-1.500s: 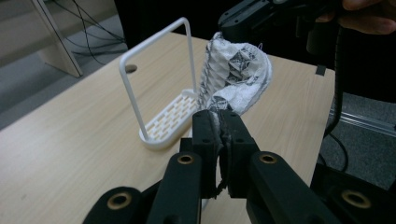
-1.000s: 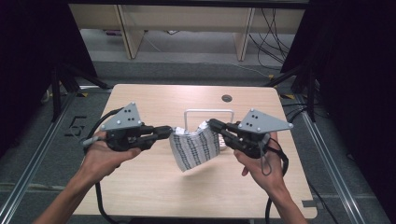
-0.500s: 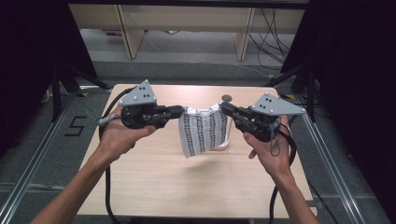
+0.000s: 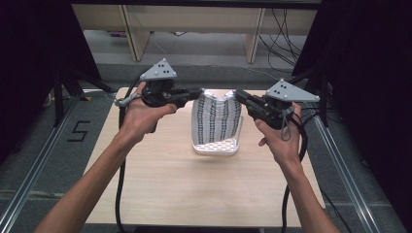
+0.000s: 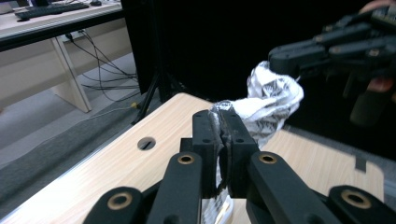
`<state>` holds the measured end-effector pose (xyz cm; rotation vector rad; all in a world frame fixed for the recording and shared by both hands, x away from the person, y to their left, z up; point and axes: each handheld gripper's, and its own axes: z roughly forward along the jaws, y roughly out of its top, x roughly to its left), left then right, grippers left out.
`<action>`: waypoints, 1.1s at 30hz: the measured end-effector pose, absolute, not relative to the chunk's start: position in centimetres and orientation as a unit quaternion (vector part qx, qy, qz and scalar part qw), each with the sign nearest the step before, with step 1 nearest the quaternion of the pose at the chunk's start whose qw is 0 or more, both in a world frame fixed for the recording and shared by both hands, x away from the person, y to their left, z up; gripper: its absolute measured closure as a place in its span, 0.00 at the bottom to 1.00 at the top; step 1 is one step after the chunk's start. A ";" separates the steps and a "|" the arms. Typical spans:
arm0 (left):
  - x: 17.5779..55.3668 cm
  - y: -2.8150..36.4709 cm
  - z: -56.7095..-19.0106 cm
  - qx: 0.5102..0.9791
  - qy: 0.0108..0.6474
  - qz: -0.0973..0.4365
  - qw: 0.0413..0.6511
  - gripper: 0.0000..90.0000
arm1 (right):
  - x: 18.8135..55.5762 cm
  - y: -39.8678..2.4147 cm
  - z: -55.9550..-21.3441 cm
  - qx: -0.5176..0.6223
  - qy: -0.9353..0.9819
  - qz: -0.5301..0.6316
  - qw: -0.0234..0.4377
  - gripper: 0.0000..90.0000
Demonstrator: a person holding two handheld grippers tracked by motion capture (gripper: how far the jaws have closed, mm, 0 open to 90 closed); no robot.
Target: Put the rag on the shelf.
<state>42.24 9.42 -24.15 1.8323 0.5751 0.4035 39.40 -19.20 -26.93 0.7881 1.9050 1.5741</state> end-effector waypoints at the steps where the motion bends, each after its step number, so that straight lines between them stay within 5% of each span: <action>1: 42.2 9.4 -24.1 0.776 0.244 0.171 0.556 0.95 | 39.4 -19.2 -26.9 0.293 0.707 0.584 0.270 0.98; 33: 51.9 8.0 -26.7 0.736 0.362 0.174 0.545 0.95 | 49.6 -18.7 -29.0 0.373 0.699 0.544 0.279 0.98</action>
